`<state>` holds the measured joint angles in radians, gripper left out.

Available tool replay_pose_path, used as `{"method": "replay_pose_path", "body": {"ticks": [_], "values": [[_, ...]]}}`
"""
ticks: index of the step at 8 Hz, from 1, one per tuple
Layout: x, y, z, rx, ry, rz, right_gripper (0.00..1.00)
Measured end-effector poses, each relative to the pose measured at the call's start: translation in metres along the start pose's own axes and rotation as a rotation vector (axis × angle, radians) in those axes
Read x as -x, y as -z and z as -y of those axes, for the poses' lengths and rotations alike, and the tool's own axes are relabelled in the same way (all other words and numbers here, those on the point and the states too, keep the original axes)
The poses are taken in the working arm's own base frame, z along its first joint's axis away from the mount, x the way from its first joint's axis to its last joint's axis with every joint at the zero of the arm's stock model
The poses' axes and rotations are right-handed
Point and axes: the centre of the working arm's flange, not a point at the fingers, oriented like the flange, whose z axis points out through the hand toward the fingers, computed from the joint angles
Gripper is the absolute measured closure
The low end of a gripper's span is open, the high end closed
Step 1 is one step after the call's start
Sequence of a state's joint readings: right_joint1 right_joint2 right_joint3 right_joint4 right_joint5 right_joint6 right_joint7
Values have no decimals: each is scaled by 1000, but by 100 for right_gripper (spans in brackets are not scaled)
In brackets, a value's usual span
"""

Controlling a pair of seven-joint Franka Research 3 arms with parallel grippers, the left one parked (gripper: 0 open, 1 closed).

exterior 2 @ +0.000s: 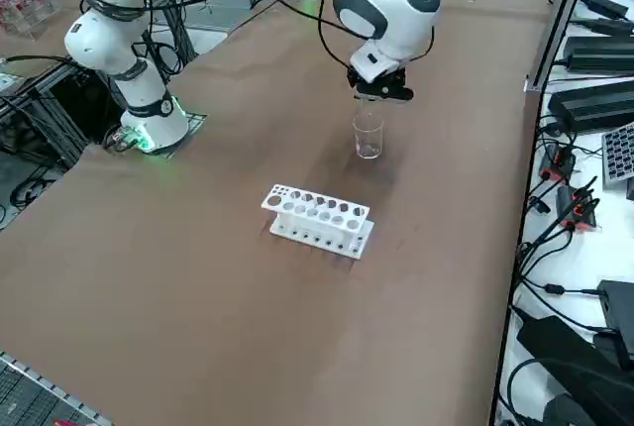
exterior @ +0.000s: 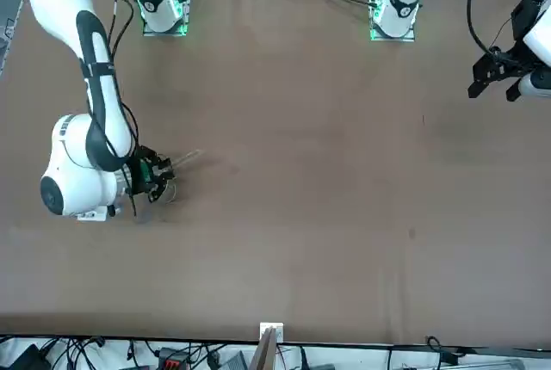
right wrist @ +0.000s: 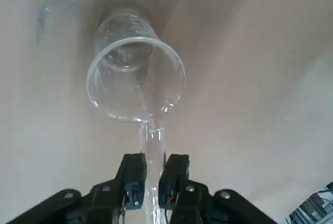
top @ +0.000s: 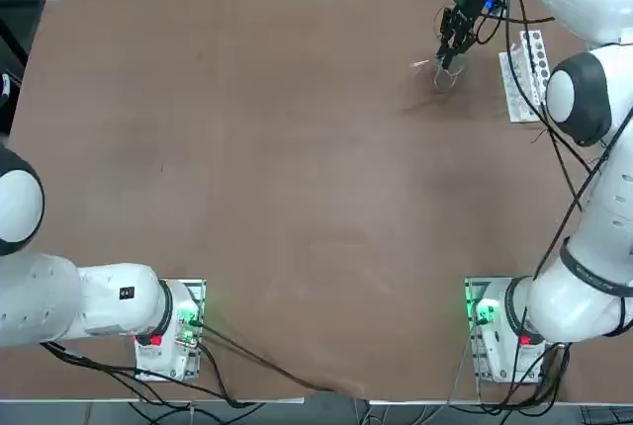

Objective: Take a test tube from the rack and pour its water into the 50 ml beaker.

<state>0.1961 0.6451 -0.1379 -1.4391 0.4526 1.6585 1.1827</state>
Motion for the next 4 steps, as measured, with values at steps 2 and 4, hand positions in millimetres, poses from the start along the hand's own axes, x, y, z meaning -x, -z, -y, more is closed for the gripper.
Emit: {"method": "replay_pose_path", "body": {"ticks": [2, 4], "values": [[-6, 3, -2, -11, 14, 31, 81], [-8, 3, -2, -18, 22, 53, 81]]}}
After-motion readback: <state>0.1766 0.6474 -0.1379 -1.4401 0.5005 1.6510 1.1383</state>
